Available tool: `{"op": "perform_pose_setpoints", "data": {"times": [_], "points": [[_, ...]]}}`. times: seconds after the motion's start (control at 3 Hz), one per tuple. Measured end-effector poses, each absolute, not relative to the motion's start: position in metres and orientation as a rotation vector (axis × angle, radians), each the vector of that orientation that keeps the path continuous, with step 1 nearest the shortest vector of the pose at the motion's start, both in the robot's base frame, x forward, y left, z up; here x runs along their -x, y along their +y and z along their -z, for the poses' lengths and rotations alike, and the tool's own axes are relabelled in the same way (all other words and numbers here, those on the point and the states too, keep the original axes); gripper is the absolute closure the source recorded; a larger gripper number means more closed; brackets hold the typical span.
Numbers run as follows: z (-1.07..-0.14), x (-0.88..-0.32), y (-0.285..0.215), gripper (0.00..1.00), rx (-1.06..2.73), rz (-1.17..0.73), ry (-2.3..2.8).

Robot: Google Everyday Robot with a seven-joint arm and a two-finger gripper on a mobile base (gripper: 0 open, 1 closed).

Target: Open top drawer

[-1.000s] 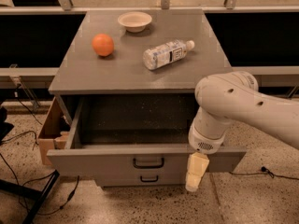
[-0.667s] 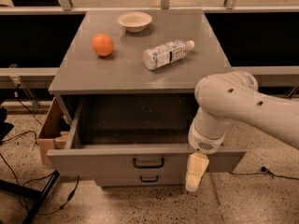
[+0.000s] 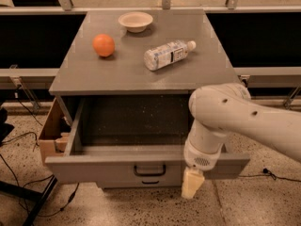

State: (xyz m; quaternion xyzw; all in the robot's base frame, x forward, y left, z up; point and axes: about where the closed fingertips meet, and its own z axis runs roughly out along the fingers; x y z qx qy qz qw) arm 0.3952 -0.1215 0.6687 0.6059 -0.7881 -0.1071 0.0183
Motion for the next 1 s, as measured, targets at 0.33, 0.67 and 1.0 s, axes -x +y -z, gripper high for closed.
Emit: {"op": "perform_pose_setpoints", "data": {"times": [0.33,0.67,1.0], "points": [[-0.6683,-0.3855,-0.1216,0.64,-1.866,0.345,-2.441],[-0.6688,-0.385,-0.1218,0.62,-1.867,0.342,-2.44],[-0.6694,-0.3843,-0.122,0.39,-1.867,0.339,-2.44]]}}
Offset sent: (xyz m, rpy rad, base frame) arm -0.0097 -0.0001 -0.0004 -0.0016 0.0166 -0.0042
